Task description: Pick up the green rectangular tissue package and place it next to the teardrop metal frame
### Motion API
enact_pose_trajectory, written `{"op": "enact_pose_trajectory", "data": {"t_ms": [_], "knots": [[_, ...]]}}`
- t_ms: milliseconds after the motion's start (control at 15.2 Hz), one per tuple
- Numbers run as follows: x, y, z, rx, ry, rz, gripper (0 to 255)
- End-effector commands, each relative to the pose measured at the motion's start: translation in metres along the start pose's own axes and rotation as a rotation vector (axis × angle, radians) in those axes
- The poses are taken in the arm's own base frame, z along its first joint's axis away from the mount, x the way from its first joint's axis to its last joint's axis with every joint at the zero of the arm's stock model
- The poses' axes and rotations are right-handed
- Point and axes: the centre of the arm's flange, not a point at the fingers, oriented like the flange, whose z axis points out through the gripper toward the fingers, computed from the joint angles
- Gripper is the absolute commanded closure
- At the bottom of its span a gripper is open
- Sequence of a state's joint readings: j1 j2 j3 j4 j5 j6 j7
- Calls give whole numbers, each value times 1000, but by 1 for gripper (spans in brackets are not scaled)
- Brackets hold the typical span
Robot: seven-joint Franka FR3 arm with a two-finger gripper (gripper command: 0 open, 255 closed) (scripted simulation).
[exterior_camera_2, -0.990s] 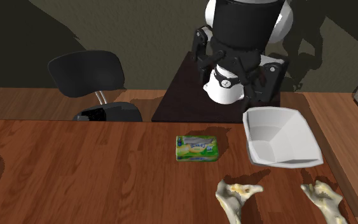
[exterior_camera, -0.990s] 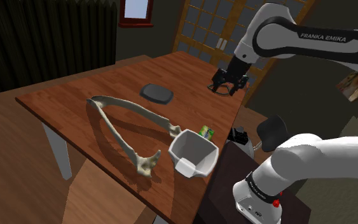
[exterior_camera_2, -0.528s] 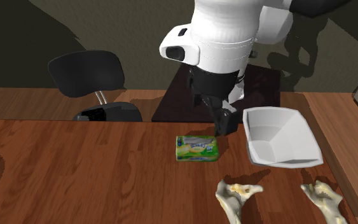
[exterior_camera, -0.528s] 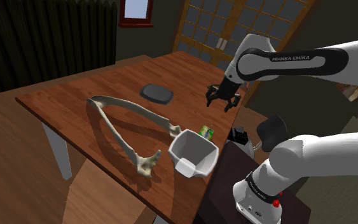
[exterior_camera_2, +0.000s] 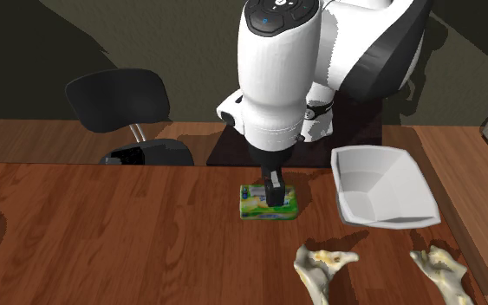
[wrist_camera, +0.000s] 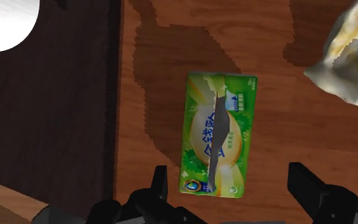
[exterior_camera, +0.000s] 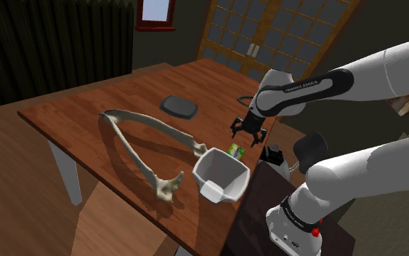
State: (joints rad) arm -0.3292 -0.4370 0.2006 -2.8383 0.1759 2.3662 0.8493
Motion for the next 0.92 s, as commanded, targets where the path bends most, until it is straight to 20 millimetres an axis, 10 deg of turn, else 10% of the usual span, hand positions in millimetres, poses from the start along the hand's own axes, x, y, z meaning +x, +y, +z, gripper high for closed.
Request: {"op": "enact_pose_trajectory", "data": {"t_ms": [0, 858], "knots": [[3, 3, 18, -2, -3, 46, 0], [3, 3, 53, -2, -3, 46, 0]]}}
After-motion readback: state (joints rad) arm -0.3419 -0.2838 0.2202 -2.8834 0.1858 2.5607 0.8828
